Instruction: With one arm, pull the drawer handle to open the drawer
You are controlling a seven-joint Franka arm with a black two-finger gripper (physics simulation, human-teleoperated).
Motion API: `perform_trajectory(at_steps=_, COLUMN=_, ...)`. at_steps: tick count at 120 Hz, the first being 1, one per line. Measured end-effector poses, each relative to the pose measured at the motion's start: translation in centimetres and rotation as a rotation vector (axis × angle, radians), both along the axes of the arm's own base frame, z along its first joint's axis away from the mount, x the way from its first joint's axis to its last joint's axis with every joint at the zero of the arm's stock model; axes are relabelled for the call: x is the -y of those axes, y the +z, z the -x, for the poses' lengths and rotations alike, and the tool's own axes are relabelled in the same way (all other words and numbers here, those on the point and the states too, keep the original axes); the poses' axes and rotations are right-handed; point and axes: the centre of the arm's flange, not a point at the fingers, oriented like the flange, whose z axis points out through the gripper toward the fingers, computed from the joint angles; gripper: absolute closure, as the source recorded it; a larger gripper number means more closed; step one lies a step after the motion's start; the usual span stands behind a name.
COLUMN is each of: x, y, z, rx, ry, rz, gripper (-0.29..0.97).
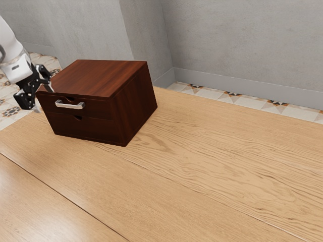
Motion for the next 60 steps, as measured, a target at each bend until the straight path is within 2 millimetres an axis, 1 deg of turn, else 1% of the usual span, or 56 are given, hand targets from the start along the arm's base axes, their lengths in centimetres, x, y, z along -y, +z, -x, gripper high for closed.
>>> perform_trajectory(at_steps=7, x=-0.3, y=-0.3, z=0.0, rx=-0.003, ry=0.004, rz=-0.009, gripper=0.00)
perform_trajectory(at_steps=18, x=-0.2, y=-0.6, z=-0.3, rx=-0.004, ry=-0.002, rz=-0.022, gripper=0.00)
perform_trajectory(at_steps=28, x=0.1, y=-0.8, z=-0.6, rx=0.003, ry=-0.013, rz=-0.030, gripper=0.04)
perform_trajectory(at_steps=46, x=-0.5, y=-2.3, z=-1.0, rx=0.001, ry=-0.015, rz=-0.041, gripper=0.08)
perform_trajectory(at_steps=60, x=0.2, y=-2.9, z=-1.6, rx=-0.002, ry=-0.036, rz=-0.071, gripper=0.10)
